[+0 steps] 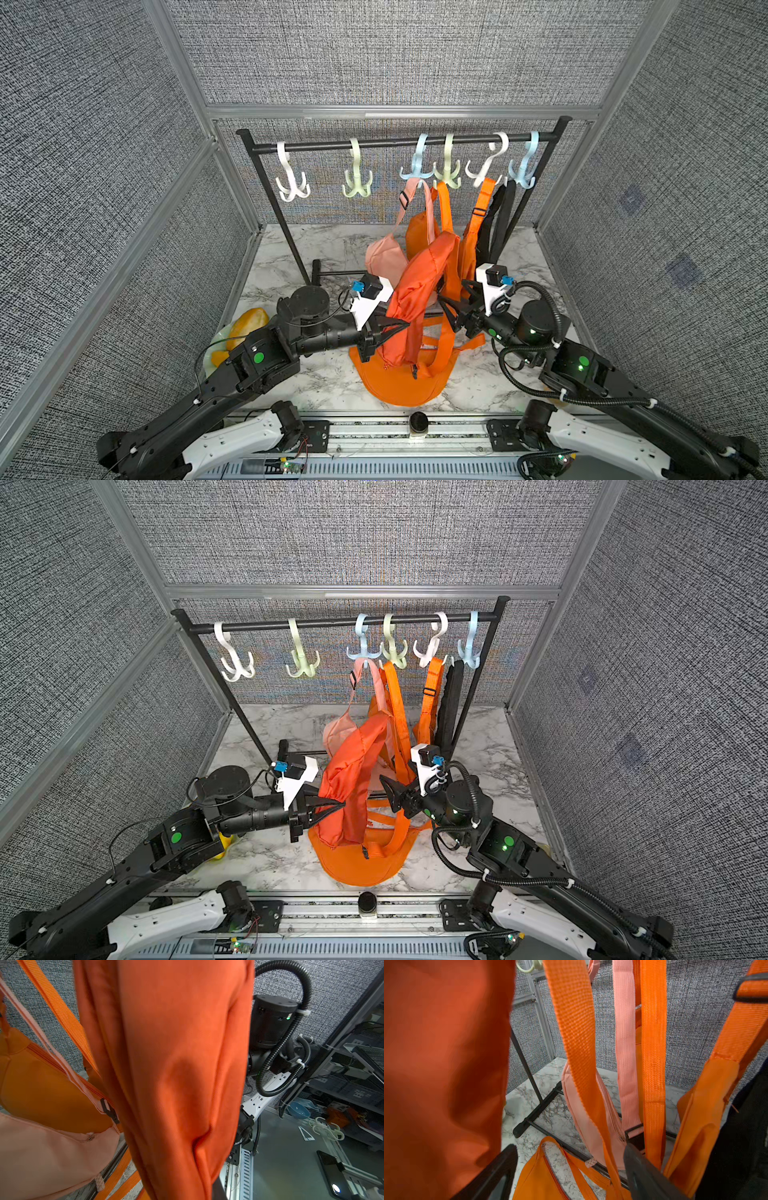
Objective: Hang the bag on a hook
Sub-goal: Pick up the bag from the bag, then hang the bag on the hook.
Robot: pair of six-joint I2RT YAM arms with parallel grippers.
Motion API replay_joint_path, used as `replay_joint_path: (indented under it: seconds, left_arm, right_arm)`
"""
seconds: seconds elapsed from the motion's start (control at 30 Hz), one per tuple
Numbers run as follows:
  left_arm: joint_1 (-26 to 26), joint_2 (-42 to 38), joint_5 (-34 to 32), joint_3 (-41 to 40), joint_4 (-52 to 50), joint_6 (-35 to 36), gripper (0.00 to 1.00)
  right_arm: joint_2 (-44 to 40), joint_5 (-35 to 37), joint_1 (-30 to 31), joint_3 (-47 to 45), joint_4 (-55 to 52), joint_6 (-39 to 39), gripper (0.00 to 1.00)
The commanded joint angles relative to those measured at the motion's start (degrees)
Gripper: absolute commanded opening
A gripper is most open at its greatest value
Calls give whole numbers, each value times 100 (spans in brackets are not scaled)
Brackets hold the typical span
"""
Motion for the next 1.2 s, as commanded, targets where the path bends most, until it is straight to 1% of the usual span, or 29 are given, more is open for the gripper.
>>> replay_joint_path:
  seconds: [0.0, 0.23, 0.33, 0.5, 0.57, 0.6, 0.63, 0.67, 0.7, 0.73, 0.77, 0.8, 0.83, 0.87, 1.0, 1.1, 1.17]
  left_arm:
    - [6, 0, 183, 45, 134, 101, 6]
    - [7, -48, 224, -26, 248, 39, 6]
    - [-2, -85, 224, -26, 273, 31, 6]
    - [4, -165, 198, -74, 296, -4, 6]
    - [6, -200, 185, -102, 308, -13, 6]
    - [7, -225, 173, -121, 304, -26, 6]
    - [-1, -248, 155, -138, 309, -31, 6]
    - [6, -282, 111, -161, 304, -31, 6]
    - [1, -320, 28, -187, 301, -31, 6]
    - [4, -352, -59, -208, 301, -31, 6]
    - [5, -404, -172, -250, 301, -39, 6]
    - [6, -456, -323, -294, 301, -40, 6]
    - [-1, -509, -455, -342, 305, -48, 6]
    - [1, -579, -616, -409, 324, -48, 6]
    - [7, -1128, -1888, -891, 520, -374, 6]
    - [6, -1678, -2587, -1380, 683, -580, 6]
    - [3, -1952, -2899, -1603, 676, -736, 6]
  right_arm:
    - [-62, 313, -44, -98, -114, 73, 83]
    - [-144, 357, -205, -641, -15, 238, 82]
    - [-23, 85, -343, -860, 181, 339, 81]
    - [314, -246, -517, -975, 437, 386, 79]
    - [422, -466, -614, -991, 518, 377, 76]
    - [485, -606, -669, -983, 550, 377, 73]
    - [525, -723, -724, -972, 559, 384, 67]
    - [586, -862, -775, -935, 544, 377, 55]
    - [635, -961, -808, -893, 514, 377, 38]
    - [679, -1003, -820, -850, 471, 377, 23]
    - [719, -1020, -822, -788, 405, 369, 11]
    - [752, -1042, -822, -732, 341, 360, 3]
    - [766, -1068, -822, -690, 311, 351, 0]
    - [773, -1082, -823, -652, 288, 358, 0]
    - [876, -985, -831, -315, 155, 305, 0]
    - [1233, -1005, -831, 308, -45, 142, 0]
    - [1604, -1134, -831, 903, -178, 28, 0]
